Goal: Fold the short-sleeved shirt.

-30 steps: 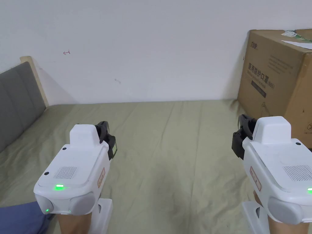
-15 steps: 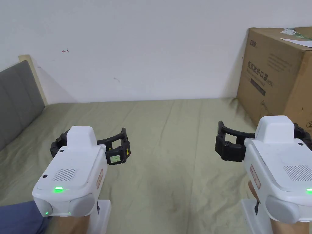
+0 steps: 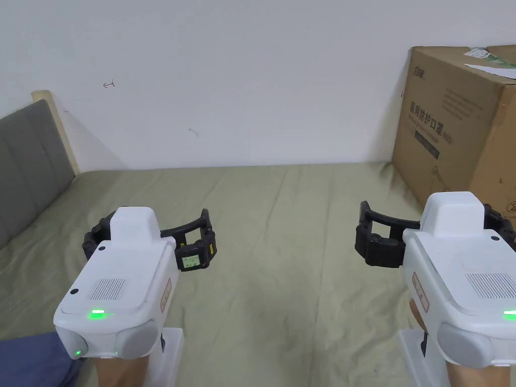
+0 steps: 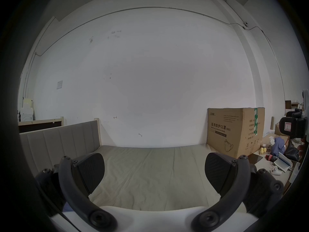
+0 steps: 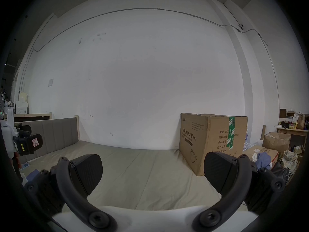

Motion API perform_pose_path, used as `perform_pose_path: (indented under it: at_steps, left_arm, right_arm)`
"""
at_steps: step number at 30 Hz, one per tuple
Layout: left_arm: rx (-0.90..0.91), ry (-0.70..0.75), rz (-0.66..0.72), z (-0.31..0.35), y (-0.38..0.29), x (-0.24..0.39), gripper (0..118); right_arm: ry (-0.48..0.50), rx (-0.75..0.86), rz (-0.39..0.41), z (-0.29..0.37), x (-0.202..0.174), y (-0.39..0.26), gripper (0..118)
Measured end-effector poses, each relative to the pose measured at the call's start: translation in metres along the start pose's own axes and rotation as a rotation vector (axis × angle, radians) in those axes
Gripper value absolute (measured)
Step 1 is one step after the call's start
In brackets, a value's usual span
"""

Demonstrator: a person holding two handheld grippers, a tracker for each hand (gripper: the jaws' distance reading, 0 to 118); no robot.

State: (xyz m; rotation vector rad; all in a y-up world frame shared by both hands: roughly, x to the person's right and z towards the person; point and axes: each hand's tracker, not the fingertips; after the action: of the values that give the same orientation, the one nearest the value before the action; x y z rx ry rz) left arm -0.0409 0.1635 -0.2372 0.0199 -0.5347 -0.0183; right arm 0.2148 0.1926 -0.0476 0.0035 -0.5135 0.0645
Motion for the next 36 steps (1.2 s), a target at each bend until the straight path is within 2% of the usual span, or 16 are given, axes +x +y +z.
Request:
perform_pose_path:
  at_steps: [36]
  left_arm:
    - [0.025, 0.003, -0.002, 0.0041, 0.0021, -0.0008, 118]
  right_arm:
    - [0.011, 0.008, -0.001, 0.0032, -0.001, 0.0025, 118]
